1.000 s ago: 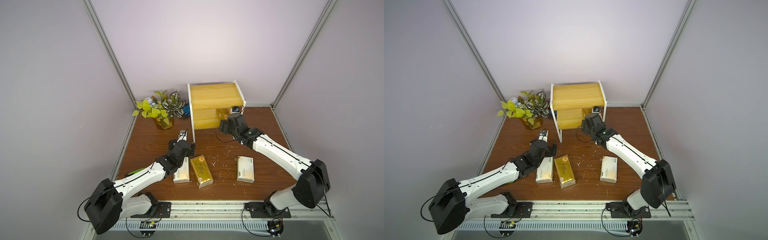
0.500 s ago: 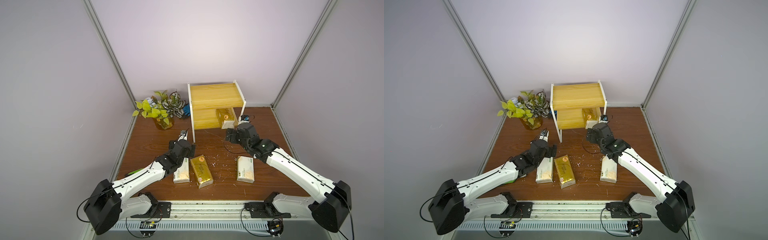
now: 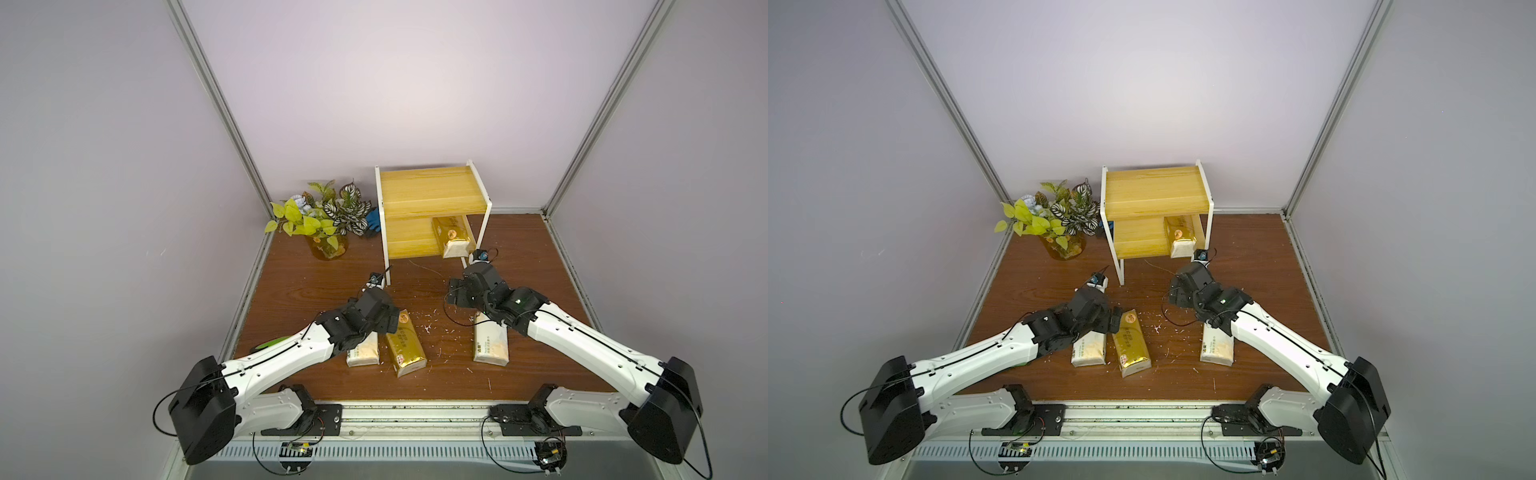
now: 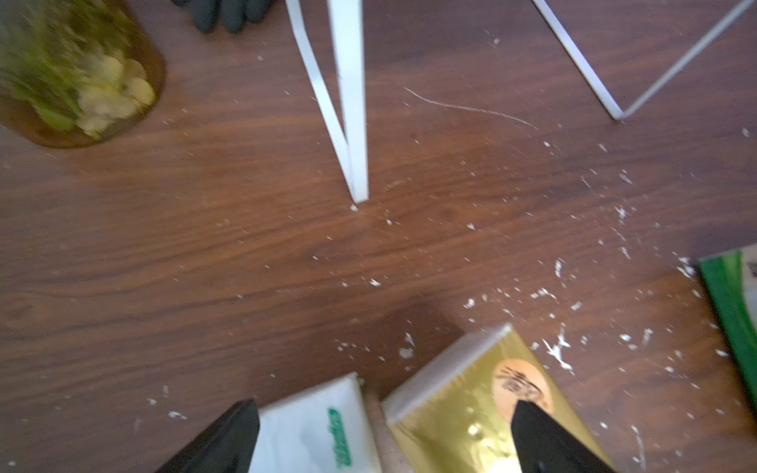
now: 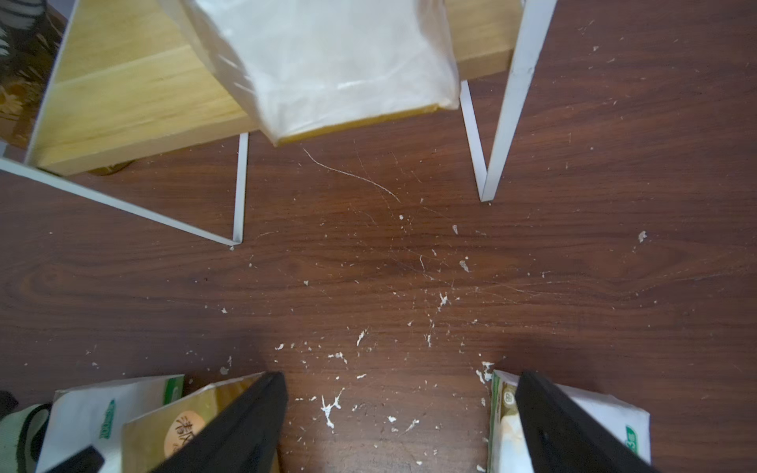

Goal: Place the tissue boxes on the shelf by color
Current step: Pick up the box of tissues from the center of the board.

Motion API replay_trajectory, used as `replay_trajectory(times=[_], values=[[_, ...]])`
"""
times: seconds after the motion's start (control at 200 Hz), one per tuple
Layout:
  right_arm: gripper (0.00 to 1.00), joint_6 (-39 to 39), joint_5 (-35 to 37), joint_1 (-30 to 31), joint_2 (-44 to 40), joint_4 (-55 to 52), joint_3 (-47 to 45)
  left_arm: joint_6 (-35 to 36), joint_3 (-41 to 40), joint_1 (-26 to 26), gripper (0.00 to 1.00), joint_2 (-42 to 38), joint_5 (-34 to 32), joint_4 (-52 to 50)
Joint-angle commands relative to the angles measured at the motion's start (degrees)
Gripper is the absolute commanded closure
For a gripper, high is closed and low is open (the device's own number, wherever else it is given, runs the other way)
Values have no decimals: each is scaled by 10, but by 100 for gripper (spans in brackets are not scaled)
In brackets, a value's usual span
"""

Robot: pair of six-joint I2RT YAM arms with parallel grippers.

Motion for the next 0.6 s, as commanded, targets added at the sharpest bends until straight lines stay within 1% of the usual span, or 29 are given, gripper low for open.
replay_trajectory(times=[0.0, 0.06, 0.11, 0.205, 0.31, 0.385, 0.591], values=[[3, -30, -9, -2, 2, -6, 16, -96, 34, -54, 0, 34, -18, -51], [2, -58, -6, -4, 0, -7, 18, -137, 51, -71, 0, 54, -19, -61], [1, -80, -8, -7, -2, -7, 18, -168, 66, -76, 0, 67, -2, -70], [1, -116, -25, -14, -12, -1, 9, -230, 92, -98, 0, 81, 3, -98], [1, -134, -38, -22, -26, 11, -17, -290, 113, -133, 0, 92, -12, -124], [1, -140, -57, -29, -32, 14, -34, -330, 139, -158, 0, 114, -30, -175], [1, -163, -86, -42, -46, 28, -55, -386, 213, -220, 0, 189, -39, -267]])
